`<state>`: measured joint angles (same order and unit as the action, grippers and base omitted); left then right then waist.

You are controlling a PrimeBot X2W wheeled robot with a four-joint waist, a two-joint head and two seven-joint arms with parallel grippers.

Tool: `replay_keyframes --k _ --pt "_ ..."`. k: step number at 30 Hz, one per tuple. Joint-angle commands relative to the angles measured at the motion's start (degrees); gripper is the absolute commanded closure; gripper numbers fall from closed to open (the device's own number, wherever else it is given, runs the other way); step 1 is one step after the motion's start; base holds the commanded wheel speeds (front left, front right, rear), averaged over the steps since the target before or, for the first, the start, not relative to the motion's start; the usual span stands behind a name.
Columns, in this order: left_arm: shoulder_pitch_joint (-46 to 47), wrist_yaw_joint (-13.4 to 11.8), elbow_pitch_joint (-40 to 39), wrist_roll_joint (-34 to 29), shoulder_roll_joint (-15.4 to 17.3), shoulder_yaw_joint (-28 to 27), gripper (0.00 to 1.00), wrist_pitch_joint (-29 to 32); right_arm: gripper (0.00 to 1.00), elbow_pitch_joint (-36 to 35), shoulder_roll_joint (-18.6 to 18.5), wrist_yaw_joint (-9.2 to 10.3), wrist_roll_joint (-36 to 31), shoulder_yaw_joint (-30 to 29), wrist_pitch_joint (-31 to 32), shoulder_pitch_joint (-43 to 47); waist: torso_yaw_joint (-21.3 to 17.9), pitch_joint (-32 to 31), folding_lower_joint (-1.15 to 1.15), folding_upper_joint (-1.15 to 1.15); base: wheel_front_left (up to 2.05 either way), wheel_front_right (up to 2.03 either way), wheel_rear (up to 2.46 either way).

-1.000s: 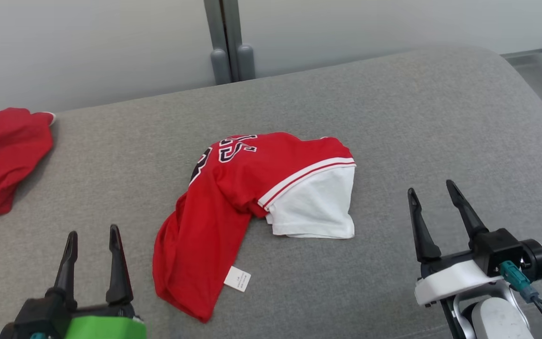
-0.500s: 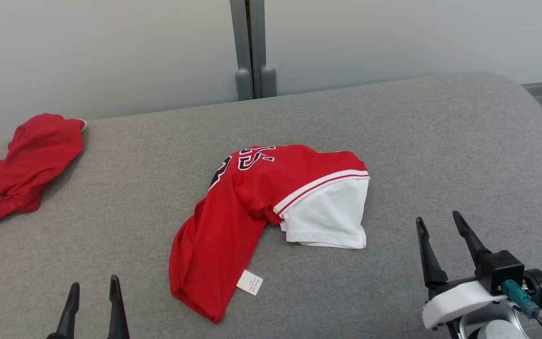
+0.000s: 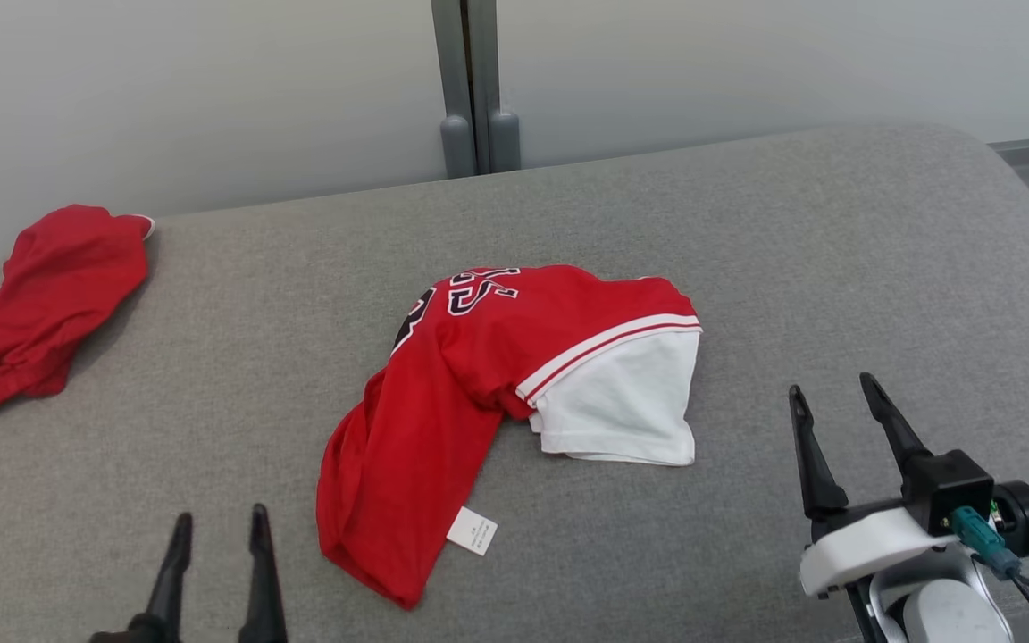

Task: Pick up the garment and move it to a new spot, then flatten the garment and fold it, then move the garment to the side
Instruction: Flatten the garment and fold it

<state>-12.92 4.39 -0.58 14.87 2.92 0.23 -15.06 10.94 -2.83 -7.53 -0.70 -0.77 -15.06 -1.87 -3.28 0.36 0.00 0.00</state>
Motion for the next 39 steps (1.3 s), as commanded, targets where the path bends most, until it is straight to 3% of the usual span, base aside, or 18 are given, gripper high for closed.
replay_keyframes --k 1,6,16,24,39 --pt "1.0 0.7 0.0 -0.8 0.0 1.7 0.0 -0.2 0.0 0.3 -0.1 0.07 -0.9 0.7 -0.2 -1.2 0.3 0.4 0.0 0.0 0.0 0.0 0.0" --pt "2.9 2.3 3.9 -3.1 0.3 9.7 0.0 2.0 0.0 8.2 0.0 0.08 -2.8 3.9 1.5 -6.2 0.9 2.3 0.0 0.0 0.0 0.0 0.0" --pt "9.2 3.0 11.3 -1.1 1.0 18.9 0.0 16.7 0.0 19.7 -0.1 0.08 -1.4 12.2 17.1 -17.0 1.1 7.3 0.0 0.0 0.0 0.0 0.0" --pt "11.3 2.2 13.6 -0.8 1.4 20.4 0.0 20.1 0.0 21.6 -0.1 0.08 -1.8 13.1 20.8 -19.3 1.5 8.7 0.0 0.0 0.0 0.0 0.0" --pt "13.7 1.6 19.3 -1.8 3.5 20.7 0.0 19.0 0.0 22.2 -0.1 0.08 -1.3 14.2 22.1 -20.2 1.4 11.0 0.0 0.0 0.0 0.0 0.0"
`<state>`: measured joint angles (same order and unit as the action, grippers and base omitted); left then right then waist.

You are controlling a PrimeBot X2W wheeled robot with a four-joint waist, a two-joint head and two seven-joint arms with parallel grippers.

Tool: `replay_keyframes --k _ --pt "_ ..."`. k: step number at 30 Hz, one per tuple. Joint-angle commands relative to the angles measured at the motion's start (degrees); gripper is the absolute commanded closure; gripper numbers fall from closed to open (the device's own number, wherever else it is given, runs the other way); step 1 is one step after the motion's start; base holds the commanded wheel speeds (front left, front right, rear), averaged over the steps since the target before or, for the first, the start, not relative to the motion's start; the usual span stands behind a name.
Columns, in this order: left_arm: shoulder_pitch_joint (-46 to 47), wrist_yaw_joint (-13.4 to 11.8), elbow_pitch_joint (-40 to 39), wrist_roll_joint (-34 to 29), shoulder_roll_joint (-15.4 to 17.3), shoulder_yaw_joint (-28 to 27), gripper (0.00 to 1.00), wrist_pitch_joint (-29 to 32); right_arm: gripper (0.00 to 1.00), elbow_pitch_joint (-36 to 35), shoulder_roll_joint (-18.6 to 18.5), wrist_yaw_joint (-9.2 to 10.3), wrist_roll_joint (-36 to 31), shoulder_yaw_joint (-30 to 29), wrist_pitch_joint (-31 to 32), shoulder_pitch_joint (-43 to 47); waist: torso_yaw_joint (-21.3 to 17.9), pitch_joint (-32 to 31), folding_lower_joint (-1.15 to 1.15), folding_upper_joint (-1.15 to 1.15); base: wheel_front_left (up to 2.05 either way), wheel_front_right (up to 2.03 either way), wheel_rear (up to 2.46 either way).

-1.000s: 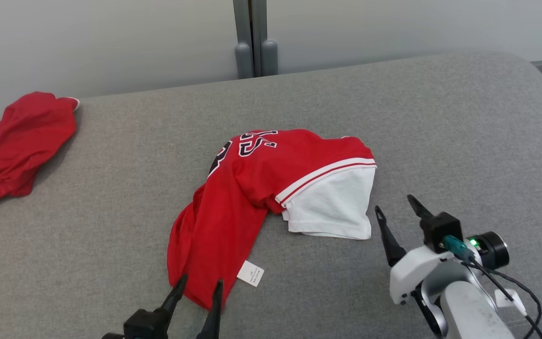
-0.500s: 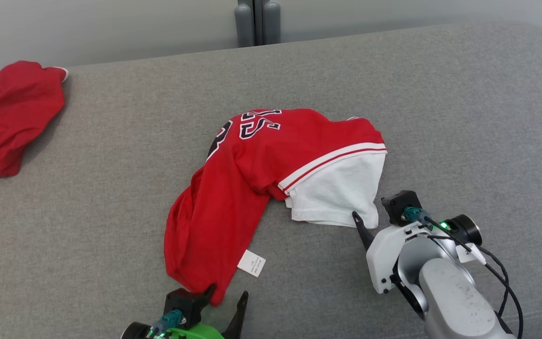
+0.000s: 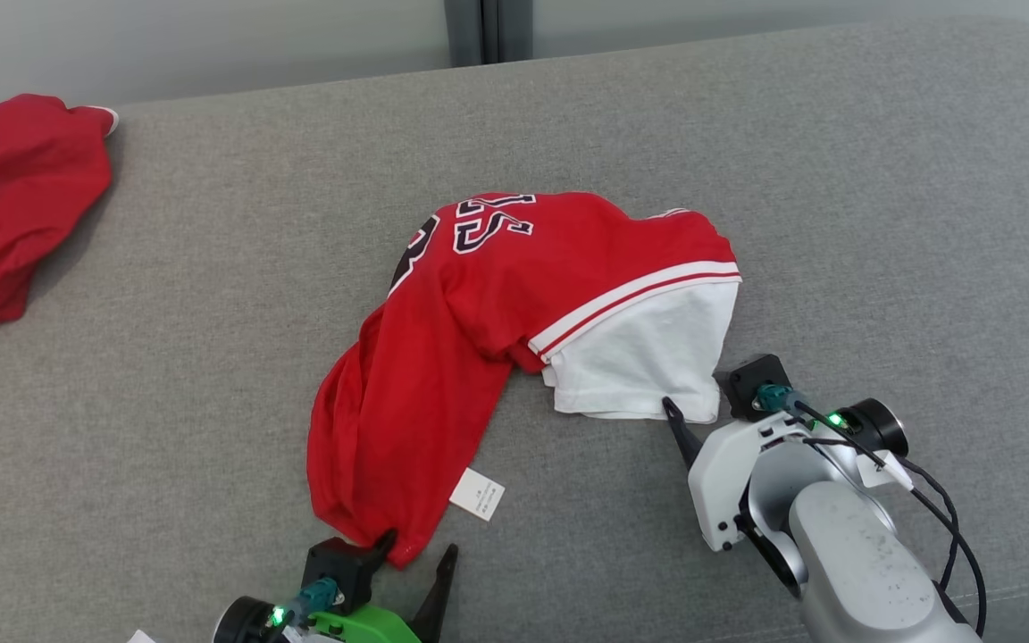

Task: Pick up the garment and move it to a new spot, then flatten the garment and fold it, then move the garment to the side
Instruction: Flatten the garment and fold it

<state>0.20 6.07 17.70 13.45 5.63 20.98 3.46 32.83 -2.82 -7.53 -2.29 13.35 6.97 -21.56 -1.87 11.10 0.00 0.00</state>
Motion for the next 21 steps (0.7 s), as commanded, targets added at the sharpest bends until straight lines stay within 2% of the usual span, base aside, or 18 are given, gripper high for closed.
replay_keyframes --k 1,2,3,4,5,6,7,11,14,18,21 --pt "0.8 -0.1 1.7 -0.5 1.0 0.0 0.0 0.7 0.0 0.5 -0.1 0.08 0.4 0.3 0.4 -0.7 -0.1 0.5 0.0 0.0 0.0 0.0 0.0" --pt "0.9 -0.1 2.2 -0.5 1.1 0.1 0.0 0.9 0.0 0.7 -0.1 0.08 1.0 0.4 0.6 -0.7 0.0 0.6 0.0 0.0 0.0 0.0 0.0" --pt "1.0 0.0 2.8 -0.3 1.1 0.2 0.0 1.2 0.12 1.4 -0.1 0.08 1.7 0.8 1.3 -0.6 0.0 0.7 0.0 0.0 0.0 0.0 0.0" --pt "1.0 0.0 3.4 -0.2 1.3 0.3 0.2 1.5 0.54 1.9 -0.1 0.08 2.3 1.2 2.0 -0.6 0.0 0.8 0.0 0.0 0.0 0.0 0.0" --pt "1.1 0.1 4.0 -0.1 1.4 0.4 0.47 1.8 0.77 2.5 -0.2 0.08 2.8 1.4 2.6 -0.6 0.0 0.8 0.0 0.0 0.0 0.0 0.0" --pt "1.2 0.1 4.2 0.0 1.4 0.5 0.84 1.8 0.99 2.8 -0.2 0.08 3.2 1.2 2.9 -0.6 0.0 0.8 0.0 0.0 0.0 0.0 0.0" --pt "1.3 0.1 4.6 0.1 1.5 0.6 1.0 1.7 1.0 3.1 -0.2 0.09 3.8 0.8 2.9 -0.7 0.1 0.8 0.0 0.0 0.0 0.0 0.0" --pt "1.3 0.4 5.3 1.3 1.7 0.7 1.0 1.3 1.0 3.0 -0.4 0.12 6.3 -0.5 1.7 -0.3 0.4 -0.1 0.0 0.0 0.0 0.0 0.0" --pt "0.5 0.6 3.3 4.5 1.6 -1.2 1.0 1.0 1.0 0.5 -0.1 0.09 10.1 -2.0 -0.2 0.4 0.4 -1.4 0.0 0.0 0.0 0.0 0.0" --pt "-1.6 1.0 -6.1 11.7 1.6 -4.9 1.0 1.5 1.0 -6.8 -0.1 0.08 20.5 -3.5 -2.1 2.1 0.0 -3.7 0.0 0.0 0.0 0.0 0.0" --pt "-5.3 1.1 -17.6 17.9 2.8 -7.8 1.0 4.2 1.0 -15.7 -0.2 0.08 30.4 -4.4 -0.7 3.7 -0.9 -5.4 0.0 0.0 0.0 0.0 0.0"
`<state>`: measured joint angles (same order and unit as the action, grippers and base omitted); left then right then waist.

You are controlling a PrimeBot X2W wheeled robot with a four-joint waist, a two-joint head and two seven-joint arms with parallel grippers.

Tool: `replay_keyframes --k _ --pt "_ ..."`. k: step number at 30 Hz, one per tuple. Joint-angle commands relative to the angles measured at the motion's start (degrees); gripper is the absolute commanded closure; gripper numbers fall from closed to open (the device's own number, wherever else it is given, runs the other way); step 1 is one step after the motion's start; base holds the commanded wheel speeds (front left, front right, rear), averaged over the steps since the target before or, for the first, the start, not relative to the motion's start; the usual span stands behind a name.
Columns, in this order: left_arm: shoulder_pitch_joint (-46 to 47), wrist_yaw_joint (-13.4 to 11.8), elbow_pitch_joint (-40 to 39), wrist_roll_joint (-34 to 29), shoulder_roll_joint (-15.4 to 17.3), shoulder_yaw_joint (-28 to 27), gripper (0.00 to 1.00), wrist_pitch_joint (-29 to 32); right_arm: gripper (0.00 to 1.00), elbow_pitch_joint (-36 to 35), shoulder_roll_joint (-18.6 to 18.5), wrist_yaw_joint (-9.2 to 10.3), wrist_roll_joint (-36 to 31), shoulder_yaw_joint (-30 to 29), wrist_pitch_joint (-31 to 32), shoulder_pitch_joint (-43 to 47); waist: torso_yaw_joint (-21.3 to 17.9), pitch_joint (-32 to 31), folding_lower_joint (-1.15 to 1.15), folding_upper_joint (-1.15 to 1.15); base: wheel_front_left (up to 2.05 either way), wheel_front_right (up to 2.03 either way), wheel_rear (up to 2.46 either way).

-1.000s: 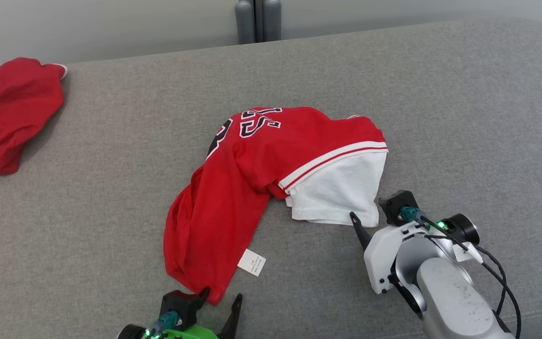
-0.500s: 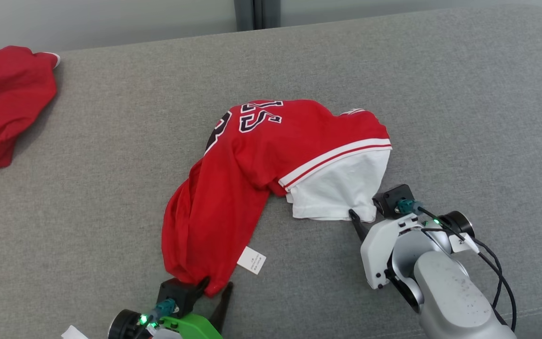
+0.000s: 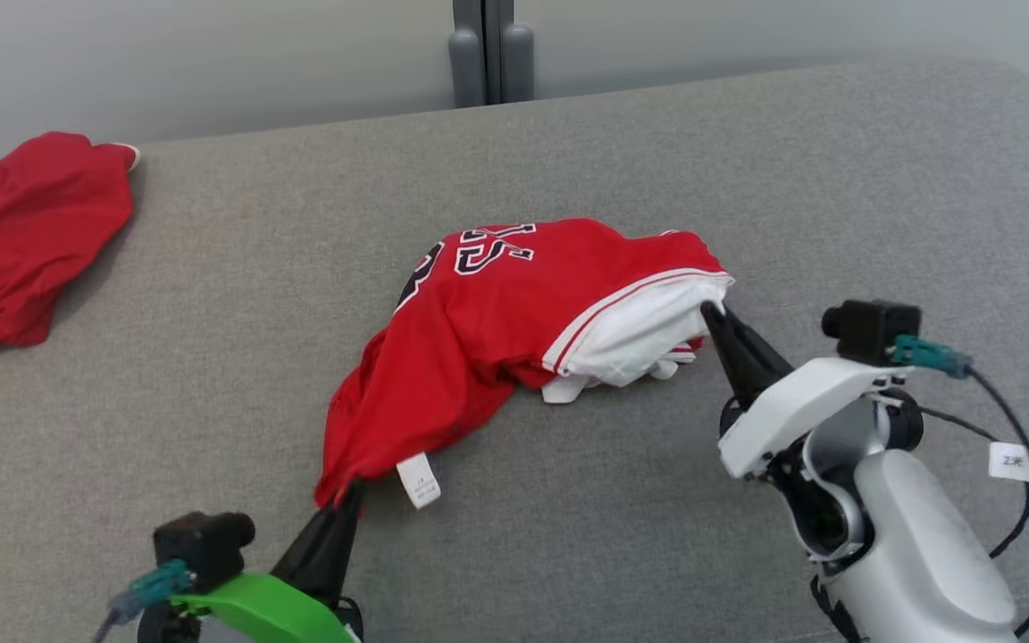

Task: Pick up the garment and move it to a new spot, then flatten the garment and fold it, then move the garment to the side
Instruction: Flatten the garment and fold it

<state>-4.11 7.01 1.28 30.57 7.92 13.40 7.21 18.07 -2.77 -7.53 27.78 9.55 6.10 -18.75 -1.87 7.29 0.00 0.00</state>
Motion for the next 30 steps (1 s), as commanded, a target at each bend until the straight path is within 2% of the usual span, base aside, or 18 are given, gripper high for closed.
replay_keyframes --k 1,4,8,11,15,19,23,27,30 --pt "-1.8 0.1 -4.8 2.0 1.2 -0.8 1.0 1.6 1.0 -3.7 -0.3 0.08 2.1 -1.6 0.8 1.1 -1.1 -1.9 0.0 0.0 0.0 0.0 0.0" --pt "-3.8 -0.3 -17.5 5.2 3.6 -3.0 1.0 5.6 1.0 -14.0 -0.1 0.06 7.5 -5.1 3.8 2.0 -2.0 -3.0 0.0 0.0 0.0 0.0 0.0" --pt "-3.4 -1.0 -30.3 9.3 6.5 -5.3 1.0 11.2 1.0 -25.1 -0.6 0.05 13.4 -10.9 8.9 2.3 -2.7 -4.0 0.0 0.0 0.0 0.0 0.0" --pt "-0.5 -1.4 -37.2 11.8 10.0 -7.4 1.0 16.5 1.0 -31.8 -1.0 0.04 14.8 -15.2 13.1 0.1 -3.2 -4.1 0.0 0.0 0.0 0.0 0.0" --pt "6.5 -2.9 -43.7 18.6 13.9 -11.4 1.0 23.8 1.0 -40.2 -1.0 0.04 16.0 -20.9 19.6 -5.8 -4.2 -3.6 0.0 0.0 0.0 0.0 0.0" --pt "14.7 -6.0 -46.8 25.1 16.4 -14.2 1.0 30.0 1.0 -45.4 -1.0 0.04 16.6 -26.1 26.1 -13.3 -5.0 -2.5 0.0 0.0 0.0 0.0 0.0" --pt "23.0 -9.2 -47.3 29.7 18.8 -16.3 1.0 35.0 1.0 -47.7 -1.4 0.04 14.6 -29.7 32.5 -21.0 -5.6 -0.1 0.0 0.0 0.0 0.0 0.0" --pt "31.4 -10.6 -43.1 31.0 21.2 -16.9 1.0 37.8 1.0 -44.9 -1.7 0.04 9.6 -30.4 37.1 -28.3 -5.7 3.9 0.0 0.0 0.0 0.0 0.0" --pt "37.3 -10.1 -37.3 30.2 21.9 -15.1 1.0 38.7 1.0 -40.6 -1.7 0.05 5.2 -29.1 37.9 -33.3 -5.3 8.1 0.0 0.0 0.0 0.0 0.0"
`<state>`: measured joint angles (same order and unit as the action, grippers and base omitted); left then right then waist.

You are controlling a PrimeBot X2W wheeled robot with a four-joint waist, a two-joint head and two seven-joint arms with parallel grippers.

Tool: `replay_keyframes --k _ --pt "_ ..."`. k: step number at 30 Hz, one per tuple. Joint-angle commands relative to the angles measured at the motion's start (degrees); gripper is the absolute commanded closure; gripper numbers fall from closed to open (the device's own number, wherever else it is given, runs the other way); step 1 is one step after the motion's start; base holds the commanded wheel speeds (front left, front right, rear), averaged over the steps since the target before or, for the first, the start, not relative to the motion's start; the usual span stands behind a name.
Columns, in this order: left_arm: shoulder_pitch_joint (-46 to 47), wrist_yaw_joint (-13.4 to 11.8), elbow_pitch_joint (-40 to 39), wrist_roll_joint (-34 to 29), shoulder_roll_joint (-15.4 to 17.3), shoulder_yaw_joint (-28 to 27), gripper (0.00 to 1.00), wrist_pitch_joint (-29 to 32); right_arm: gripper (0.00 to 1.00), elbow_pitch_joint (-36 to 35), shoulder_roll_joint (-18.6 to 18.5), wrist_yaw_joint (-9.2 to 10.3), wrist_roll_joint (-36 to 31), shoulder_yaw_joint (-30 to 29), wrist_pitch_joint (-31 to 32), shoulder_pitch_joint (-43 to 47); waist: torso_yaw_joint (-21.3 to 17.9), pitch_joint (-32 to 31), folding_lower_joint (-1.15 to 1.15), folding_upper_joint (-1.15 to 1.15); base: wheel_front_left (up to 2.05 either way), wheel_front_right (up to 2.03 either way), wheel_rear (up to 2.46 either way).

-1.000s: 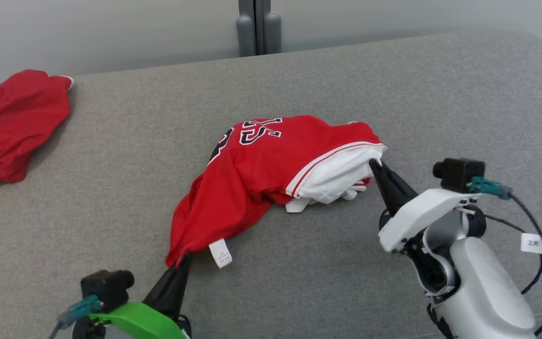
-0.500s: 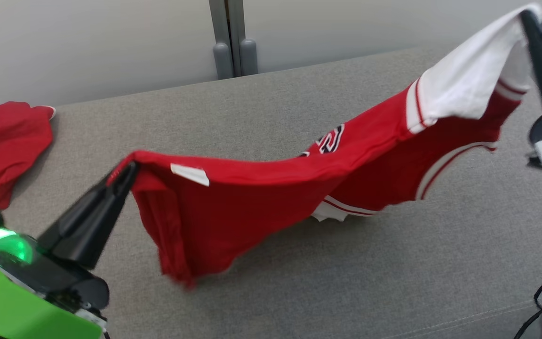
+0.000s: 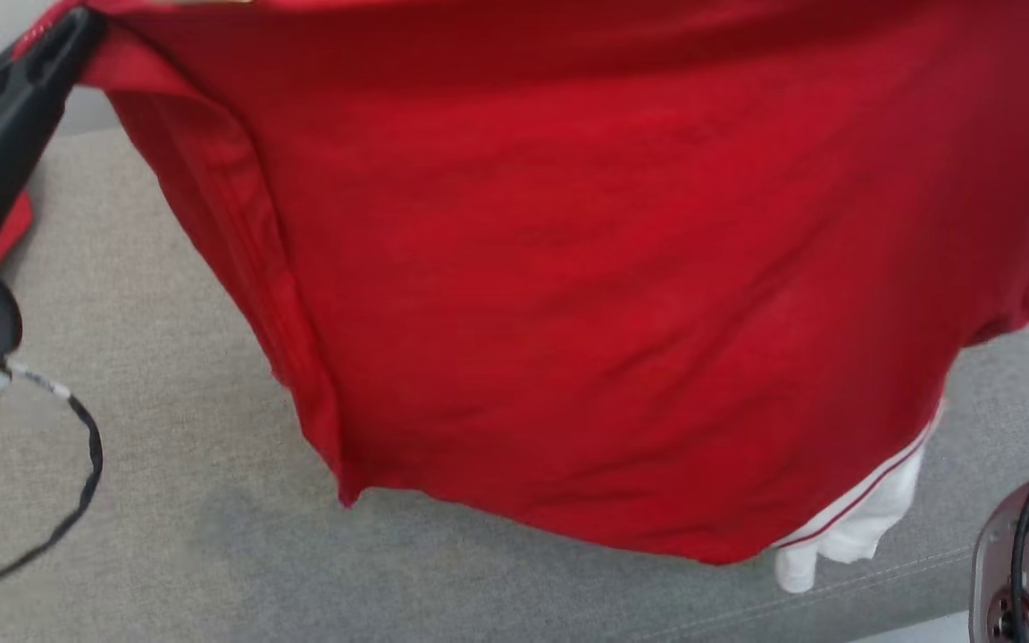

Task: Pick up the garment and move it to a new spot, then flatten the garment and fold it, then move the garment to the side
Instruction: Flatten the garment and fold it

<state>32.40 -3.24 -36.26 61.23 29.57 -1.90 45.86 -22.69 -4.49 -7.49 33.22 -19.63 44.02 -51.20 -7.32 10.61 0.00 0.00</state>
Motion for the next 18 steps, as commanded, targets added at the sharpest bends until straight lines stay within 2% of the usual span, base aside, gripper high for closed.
replay_keyframes --k 1,3,5,8,10,13,18 --pt "3.4 0.6 3.0 -1.3 0.5 1.1 1.0 0.1 1.0 2.5 0.3 -0.01 -1.8 0.7 -0.4 -2.9 0.4 6.6 0.0 0.0 0.0 0.0 0.0" --pt "8.3 1.9 8.7 -3.4 0.6 3.6 1.0 0.0 1.0 7.3 0.9 -0.01 -5.0 1.9 -1.8 -7.2 1.0 10.1 0.0 0.0 0.0 0.0 0.0" --pt "13.9 2.5 15.5 -4.8 -0.7 5.7 1.0 -0.7 1.0 12.8 1.3 -0.01 -8.3 3.6 -4.1 -12.2 1.4 13.7 0.0 0.0 0.0 0.0 0.0" --pt "24.1 4.0 24.9 -9.1 -1.7 7.8 1.0 -3.7 1.0 22.7 1.4 0.0 -9.0 3.5 -9.1 -20.7 2.2 18.9 0.0 0.0 0.0 0.0 0.0" --pt "30.8 5.0 32.1 -12.3 -3.5 9.0 1.0 -7.6 1.0 30.6 1.6 -0.01 -9.7 3.5 -14.0 -26.7 2.6 21.7 0.0 0.0 0.0 0.0 0.0" --pt "41.2 6.8 43.1 -16.9 -6.7 9.4 1.0 -17.3 1.0 41.8 1.6 -0.01 -11.2 3.8 -22.4 -36.4 3.3 24.7 0.0 0.0 0.0 0.0 0.0" --pt "52.4 9.6 56.1 -22.2 -9.1 11.9 1.0 -31.0 1.0 53.5 1.5 0.0 -13.6 4.7 -31.6 -47.2 3.9 27.9 0.0 0.0 0.0 0.0 0.0"
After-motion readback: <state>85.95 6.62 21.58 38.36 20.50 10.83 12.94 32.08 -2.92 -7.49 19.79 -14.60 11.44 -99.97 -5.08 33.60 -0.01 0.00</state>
